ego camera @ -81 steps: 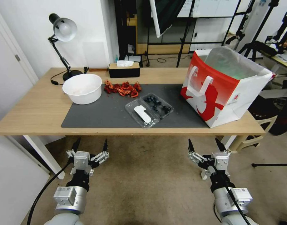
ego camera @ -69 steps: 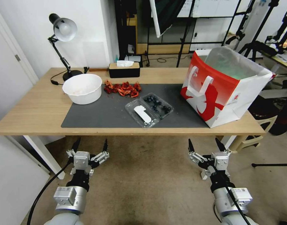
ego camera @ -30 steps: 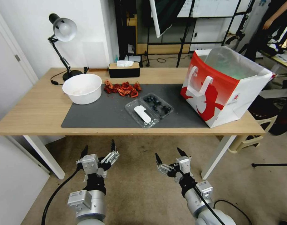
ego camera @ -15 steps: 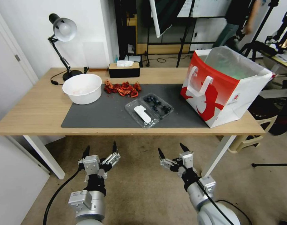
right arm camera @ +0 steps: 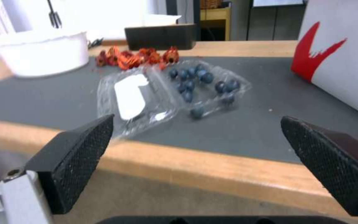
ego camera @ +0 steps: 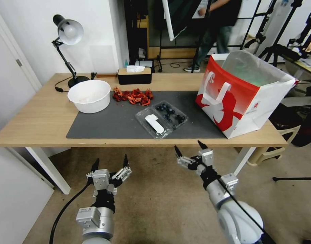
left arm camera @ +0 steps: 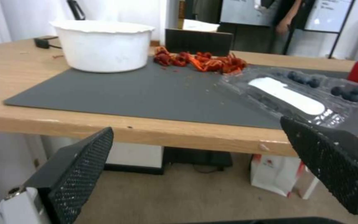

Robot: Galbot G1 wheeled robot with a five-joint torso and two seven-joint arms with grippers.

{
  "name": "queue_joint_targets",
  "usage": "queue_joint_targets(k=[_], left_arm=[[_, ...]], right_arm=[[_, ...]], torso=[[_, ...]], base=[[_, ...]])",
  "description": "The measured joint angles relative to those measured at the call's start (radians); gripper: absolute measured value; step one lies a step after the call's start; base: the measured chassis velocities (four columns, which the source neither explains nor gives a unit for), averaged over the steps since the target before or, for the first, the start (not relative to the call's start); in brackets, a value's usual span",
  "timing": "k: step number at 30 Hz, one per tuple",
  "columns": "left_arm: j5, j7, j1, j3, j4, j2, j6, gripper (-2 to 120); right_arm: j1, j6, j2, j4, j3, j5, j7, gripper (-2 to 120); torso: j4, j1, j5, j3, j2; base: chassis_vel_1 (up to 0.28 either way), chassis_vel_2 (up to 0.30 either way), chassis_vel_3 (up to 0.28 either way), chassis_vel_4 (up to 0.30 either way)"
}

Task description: Close the takeout container lid, then place the container into the takeout bag.

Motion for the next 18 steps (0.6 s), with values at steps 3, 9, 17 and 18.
queue_joint_targets(k=[3,9,17,18], left_arm=[[0.000,0.018,-0.007,-0.001,0.012,0.002,-0.004,100],[0.000,0.040,-0.008,-0.005,0.017,0.004,-0.008,100],[0.006,0.081,-0.012,-0.011,0.027,0.010,-0.023,100],[0.007,0.083,-0.013,-0.012,0.030,0.012,-0.024,100]], right_arm=[[0.024,-0.026,-0.018,0.001,0.010,0.111,0.036,100],[0.061,-0.092,-0.038,0.004,0.019,0.301,0.110,100],[0.190,-0.242,-0.092,-0.031,0.028,0.726,0.258,100],[0.224,-0.268,-0.100,-0.046,0.026,0.803,0.287,100]], torso=[[-0.0001,0.000,0.0001,0.000,0.000],[0.0000,0.000,0.0000,0.000,0.000],[0.0001,0.000,-0.0001,0.000,0.000],[0.0001,0.000,0.0001,0.000,0.000]], base=[[0.000,0.000,0.000,0.000],[0.000,0.000,0.000,0.000],[0.000,0.000,0.000,0.000],[0.000,0.000,0.000,0.000]])
